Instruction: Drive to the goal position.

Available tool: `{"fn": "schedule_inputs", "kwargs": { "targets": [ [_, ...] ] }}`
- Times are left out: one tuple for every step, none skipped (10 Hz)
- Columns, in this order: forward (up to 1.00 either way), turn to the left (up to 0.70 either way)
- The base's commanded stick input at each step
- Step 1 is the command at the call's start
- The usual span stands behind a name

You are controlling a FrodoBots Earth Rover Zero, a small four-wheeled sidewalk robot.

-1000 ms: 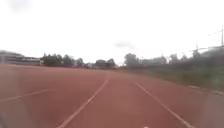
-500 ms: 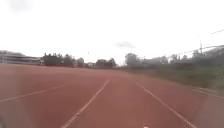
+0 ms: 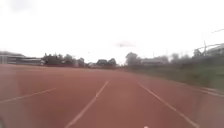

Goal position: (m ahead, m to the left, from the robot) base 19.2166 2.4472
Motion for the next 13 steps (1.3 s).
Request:
{"fn": "schedule_inputs", "kwargs": {
  "targets": [
    [0.7,-0.35],
    [0.7,-0.35],
    [0.7,-0.35],
    [0.7,-0.35],
    [0.7,-0.35],
    [0.7,-0.35],
    [0.7,-0.25],
    [0.7,-0.01],
    [0.7,0.0],
    [0.7,0.0],
    [0.7,0.0],
    [0.7,0.0],
    [0.7,0.0]
  ]
}}
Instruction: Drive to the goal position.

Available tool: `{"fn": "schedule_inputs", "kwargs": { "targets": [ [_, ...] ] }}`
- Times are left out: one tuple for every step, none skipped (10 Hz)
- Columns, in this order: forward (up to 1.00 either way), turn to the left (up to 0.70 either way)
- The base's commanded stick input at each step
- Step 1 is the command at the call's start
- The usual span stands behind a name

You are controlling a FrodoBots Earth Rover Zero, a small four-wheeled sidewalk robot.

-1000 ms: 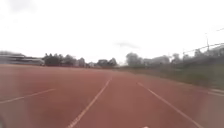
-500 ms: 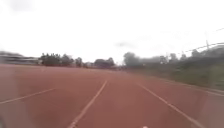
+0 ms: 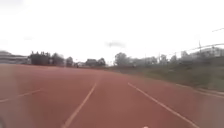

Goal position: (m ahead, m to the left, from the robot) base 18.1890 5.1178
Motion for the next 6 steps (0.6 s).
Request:
{"fn": "schedule_inputs", "kwargs": {
  "targets": [
    [0.7,0.0],
    [0.7,0.0],
    [0.7,0.0],
    [0.7,0.0],
    [0.7,0.0],
    [0.7,0.0]
  ]
}}
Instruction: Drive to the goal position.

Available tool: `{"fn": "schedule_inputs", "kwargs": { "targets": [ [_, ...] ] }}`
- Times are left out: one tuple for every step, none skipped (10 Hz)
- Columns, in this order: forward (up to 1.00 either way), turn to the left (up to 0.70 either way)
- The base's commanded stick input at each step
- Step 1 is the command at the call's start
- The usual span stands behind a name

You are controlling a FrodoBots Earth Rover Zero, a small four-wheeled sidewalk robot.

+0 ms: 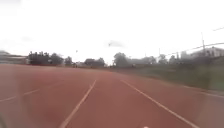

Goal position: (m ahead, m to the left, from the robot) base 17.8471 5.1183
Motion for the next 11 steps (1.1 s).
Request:
{"fn": "schedule_inputs", "kwargs": {
  "targets": [
    [0.7,0.0],
    [0.7,0.0],
    [0.7,0.0],
    [0.7,0.0],
    [0.7,0.0],
    [0.7,0.0],
    [0.7,0.0],
    [0.7,0.0],
    [0.7,0.0],
    [0.7,0.0],
    [0.7,0.0]
  ]
}}
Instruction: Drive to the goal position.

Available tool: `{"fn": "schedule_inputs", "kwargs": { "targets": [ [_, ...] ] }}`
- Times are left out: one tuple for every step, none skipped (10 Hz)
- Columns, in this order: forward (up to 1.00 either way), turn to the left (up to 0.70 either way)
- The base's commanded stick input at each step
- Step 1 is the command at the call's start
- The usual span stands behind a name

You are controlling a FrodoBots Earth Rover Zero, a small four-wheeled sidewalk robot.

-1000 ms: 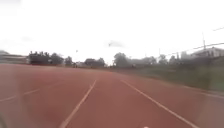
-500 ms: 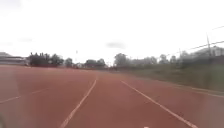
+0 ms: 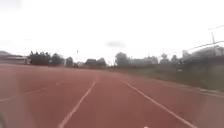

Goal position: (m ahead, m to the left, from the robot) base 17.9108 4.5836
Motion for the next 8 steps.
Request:
{"fn": "schedule_inputs", "kwargs": {
  "targets": [
    [0.7,0.0],
    [0.7,0.0],
    [0.7,0.0],
    [0.7,0.0],
    [0.7,0.0],
    [0.7,0.0],
    [0.7,0.0],
    [0.7,0.0]
  ]
}}
